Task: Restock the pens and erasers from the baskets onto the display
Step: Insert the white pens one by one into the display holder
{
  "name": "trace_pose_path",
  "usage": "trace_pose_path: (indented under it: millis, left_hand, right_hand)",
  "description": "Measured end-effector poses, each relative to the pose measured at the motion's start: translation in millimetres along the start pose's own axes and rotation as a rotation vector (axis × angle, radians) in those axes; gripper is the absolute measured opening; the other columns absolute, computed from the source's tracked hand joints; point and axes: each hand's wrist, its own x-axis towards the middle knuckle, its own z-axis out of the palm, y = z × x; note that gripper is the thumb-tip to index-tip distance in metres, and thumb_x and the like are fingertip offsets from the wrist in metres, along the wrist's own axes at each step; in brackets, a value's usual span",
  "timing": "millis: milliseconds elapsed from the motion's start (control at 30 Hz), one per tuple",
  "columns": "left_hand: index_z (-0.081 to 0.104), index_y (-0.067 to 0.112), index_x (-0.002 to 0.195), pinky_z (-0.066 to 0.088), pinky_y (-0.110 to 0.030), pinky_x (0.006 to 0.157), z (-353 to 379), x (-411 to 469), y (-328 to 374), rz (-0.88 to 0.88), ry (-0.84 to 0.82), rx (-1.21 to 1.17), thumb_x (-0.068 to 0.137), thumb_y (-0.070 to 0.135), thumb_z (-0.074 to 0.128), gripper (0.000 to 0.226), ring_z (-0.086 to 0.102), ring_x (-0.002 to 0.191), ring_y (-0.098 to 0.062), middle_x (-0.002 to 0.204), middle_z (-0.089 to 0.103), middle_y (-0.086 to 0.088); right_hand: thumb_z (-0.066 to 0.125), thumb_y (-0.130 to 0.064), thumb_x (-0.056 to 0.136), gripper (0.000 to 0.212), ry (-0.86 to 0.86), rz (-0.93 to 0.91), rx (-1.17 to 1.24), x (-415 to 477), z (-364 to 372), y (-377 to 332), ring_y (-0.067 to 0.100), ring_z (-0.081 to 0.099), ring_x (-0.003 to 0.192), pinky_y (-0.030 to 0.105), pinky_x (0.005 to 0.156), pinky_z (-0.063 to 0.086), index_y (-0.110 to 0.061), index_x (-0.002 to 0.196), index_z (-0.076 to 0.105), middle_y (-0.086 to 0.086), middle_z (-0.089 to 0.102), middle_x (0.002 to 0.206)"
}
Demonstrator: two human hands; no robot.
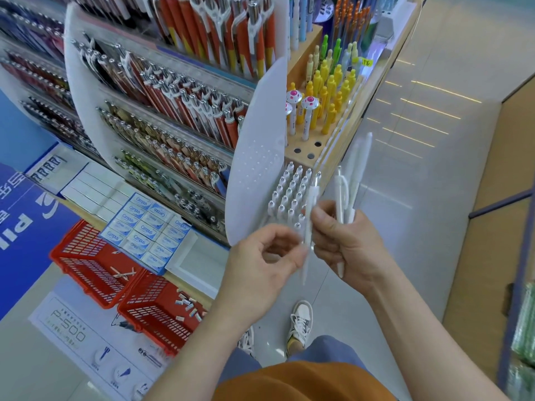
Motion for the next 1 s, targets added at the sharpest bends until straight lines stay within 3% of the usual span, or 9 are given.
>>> trace_pose_path:
  millis: [67,133,200,333,400,500,600,800,1000]
  left_hand:
    - [0.069,0.029,0.089,0.056,-0.03,0.063,-4,1,5,0.039,0.029,-0.03,0.08,0.035,0.073,0.012,0.063,0.072,-0.016,0.078,0.066,0.005]
    - [0.069,0.032,0.089,0.057,-0.03,0.057,-7,3,10,0.063,0.051,-0.018,0.077,0.042,0.067,0.016,0.062,0.07,-0.017,0.077,0.064,0.004]
    - [0.068,0.038,0.089,0.058,-0.039,0.057,-10,4,12,0.085,0.064,0.06,0.074,0.047,0.064,0.018,0.061,0.069,-0.016,0.076,0.064,0.005]
    - [0.072,0.032,0.085,0.056,-0.047,0.057,-12,7,11,0.051,0.023,0.091,0.082,0.031,0.07,0.004,0.064,0.062,-0.02,0.07,0.067,0.001]
    - [0.072,0.03,0.082,0.057,-0.044,0.059,-17,4,14,0.066,0.053,0.067,0.082,0.032,0.067,0.006,0.065,0.059,-0.018,0.067,0.068,0.001]
    - [0.069,0.037,0.086,0.058,-0.038,0.061,-30,0,17,0.169,0.238,0.113,0.083,0.041,0.06,0.01,0.066,0.059,-0.012,0.069,0.068,0.006]
    - [0.067,0.042,0.088,0.058,-0.042,0.061,-37,4,4,0.234,0.382,0.203,0.087,0.038,0.063,0.006,0.066,0.062,-0.016,0.07,0.067,0.007]
    - [0.073,0.016,0.096,0.053,-0.034,0.063,-11,17,-32,0.242,0.393,0.409,0.085,0.026,0.07,0.015,0.061,0.065,-0.01,0.076,0.068,0.006]
    - [0.072,0.018,0.088,0.051,-0.036,0.059,3,29,-48,0.248,0.37,0.438,0.085,0.026,0.067,0.01,0.058,0.063,-0.015,0.068,0.064,0.005]
  right_hand:
    - [0.075,-0.011,0.074,0.019,-0.009,0.022,-0.123,-1,-1,0,0.008,0.025,0.042,0.015,0.038,0.02,-0.02,0.062,0.064,-0.004,0.034,0.051]
    - [0.072,-0.013,0.072,0.012,-0.037,0.044,-0.197,-1,-3,0,0.009,0.023,0.043,0.017,0.04,0.018,-0.018,0.062,0.066,-0.002,0.034,0.051]
    - [0.073,-0.013,0.07,0.008,-0.079,0.054,-0.328,-1,-5,-1,0.01,0.023,0.043,0.018,0.041,0.018,-0.013,0.066,0.067,0.001,0.036,0.052]
    - [0.074,-0.014,0.07,0.008,-0.16,0.098,-0.481,-2,-3,2,0.01,0.024,0.044,0.017,0.04,0.022,-0.01,0.072,0.068,0.008,0.037,0.057]
    - [0.072,-0.019,0.074,0.01,-0.129,0.093,-0.444,-1,-3,3,0.01,0.022,0.044,0.018,0.04,0.019,-0.01,0.077,0.068,0.002,0.032,0.053]
    - [0.064,-0.03,0.088,0.024,0.036,0.066,-0.264,1,-13,0,0.011,0.014,0.045,0.018,0.041,0.011,-0.009,0.097,0.066,0.002,0.017,0.06]
    - [0.052,-0.029,0.095,0.013,0.187,0.044,-0.194,2,-24,-6,0.011,0.014,0.044,0.015,0.041,0.012,-0.02,0.1,0.06,0.001,0.018,0.061]
    - [0.051,-0.016,0.095,0.008,0.316,0.049,-0.158,7,-31,2,0.011,0.022,0.044,0.019,0.042,0.016,-0.018,0.088,0.052,0.0,0.037,0.059]
    - [0.053,-0.012,0.094,0.013,0.319,0.102,-0.174,7,-35,15,0.012,0.029,0.047,0.02,0.04,0.023,-0.011,0.088,0.064,0.001,0.044,0.062]
